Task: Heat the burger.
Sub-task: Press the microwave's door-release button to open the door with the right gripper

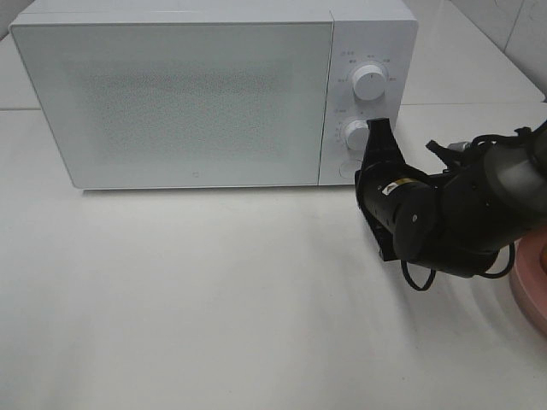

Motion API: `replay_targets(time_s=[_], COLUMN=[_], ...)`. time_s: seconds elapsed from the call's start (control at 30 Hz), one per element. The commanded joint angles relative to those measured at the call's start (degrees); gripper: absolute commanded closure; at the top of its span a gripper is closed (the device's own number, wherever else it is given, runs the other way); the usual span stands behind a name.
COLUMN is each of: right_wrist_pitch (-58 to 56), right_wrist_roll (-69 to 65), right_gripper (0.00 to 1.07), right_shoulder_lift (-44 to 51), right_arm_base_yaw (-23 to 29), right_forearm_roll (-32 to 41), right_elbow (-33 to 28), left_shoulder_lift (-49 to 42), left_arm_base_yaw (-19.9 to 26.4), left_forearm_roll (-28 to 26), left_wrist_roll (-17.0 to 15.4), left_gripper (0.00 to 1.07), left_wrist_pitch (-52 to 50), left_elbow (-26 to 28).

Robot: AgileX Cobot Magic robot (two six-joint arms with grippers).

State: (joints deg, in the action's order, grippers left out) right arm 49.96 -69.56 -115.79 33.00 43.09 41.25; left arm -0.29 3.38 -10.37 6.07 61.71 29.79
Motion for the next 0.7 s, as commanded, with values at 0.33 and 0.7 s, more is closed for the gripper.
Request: replay_targets(time_s=[0.33, 0.7], right_wrist_pitch=[3.1, 4.4], right_wrist_roll=[-8.4, -9.6], right_gripper=[1.07, 1.07], right_shoulder_lift=[-3.7, -4.2], right_arm_base_yaw=[-0.9, -2.2], right_forearm_roll=[-4.8, -7.3], right_elbow=[0.3, 1.3], left_shoulder_lift=[-1.0, -1.0], left_arm_base_yaw=[0.1, 0.1], left_forearm_roll=[-0.3, -0.3], left_wrist_roll=[-0.1, -0.1], left_gripper=[0.07, 0.07], left_wrist_pitch=[-0.1, -0.1], left_elbow=[-0.1, -0.1])
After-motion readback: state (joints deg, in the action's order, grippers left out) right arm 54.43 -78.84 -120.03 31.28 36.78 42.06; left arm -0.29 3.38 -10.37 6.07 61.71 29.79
